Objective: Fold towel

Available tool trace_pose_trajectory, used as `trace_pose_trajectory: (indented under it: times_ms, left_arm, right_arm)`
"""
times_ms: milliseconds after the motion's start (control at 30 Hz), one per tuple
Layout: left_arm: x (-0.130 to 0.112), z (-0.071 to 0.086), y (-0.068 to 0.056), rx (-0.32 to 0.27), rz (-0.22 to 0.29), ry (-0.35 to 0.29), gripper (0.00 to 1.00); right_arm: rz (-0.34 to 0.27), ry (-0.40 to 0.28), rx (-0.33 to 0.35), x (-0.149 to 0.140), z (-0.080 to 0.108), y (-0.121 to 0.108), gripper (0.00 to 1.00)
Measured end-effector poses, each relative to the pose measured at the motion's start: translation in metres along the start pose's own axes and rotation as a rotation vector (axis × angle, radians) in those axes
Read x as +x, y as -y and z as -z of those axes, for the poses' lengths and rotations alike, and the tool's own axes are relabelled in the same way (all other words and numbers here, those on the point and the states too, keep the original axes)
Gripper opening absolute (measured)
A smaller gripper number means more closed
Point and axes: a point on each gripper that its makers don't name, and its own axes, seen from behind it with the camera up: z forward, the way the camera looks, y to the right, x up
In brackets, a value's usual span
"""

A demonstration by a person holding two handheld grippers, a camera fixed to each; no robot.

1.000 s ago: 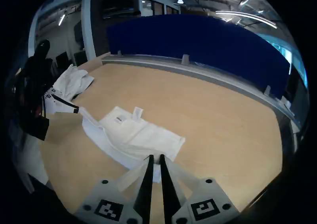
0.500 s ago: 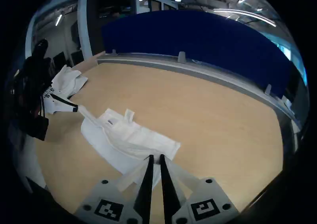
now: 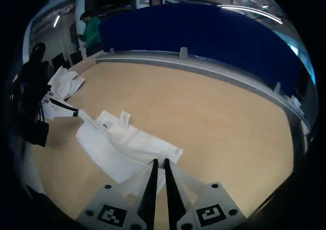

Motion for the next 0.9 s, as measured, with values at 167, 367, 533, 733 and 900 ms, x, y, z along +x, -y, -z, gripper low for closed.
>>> trace_pose_trajectory:
  times_ms: [167, 367, 533, 733, 900]
  left_arm:
    - [-0.001, -0.012, 0.002, -0.006, 0.002, 0.002, 0.09]
    - [-0.002, -0.024, 0.005, -0.01, 0.02, 0.001, 0.09]
    - [-0.007, -0.032, 0.01, 0.006, 0.019, 0.004, 0.09]
    - [-0.01, -0.036, 0.017, 0.034, 0.019, 0.006, 0.09]
    - [-0.009, -0.033, 0.027, 0.077, 0.018, 0.004, 0.2]
  right_arm:
    - [-0.031, 0.021, -0.005, -0.006, -0.014, -0.006, 0.12]
    - [-0.056, 0.025, -0.014, -0.008, -0.023, -0.01, 0.12]
    - [-0.07, 0.026, -0.038, -0.01, -0.03, -0.013, 0.15]
    - [-0.09, 0.023, -0.06, -0.01, -0.034, -0.014, 0.35]
    - [-0.085, 0.017, -0.067, -0.009, -0.031, -0.014, 0.52]
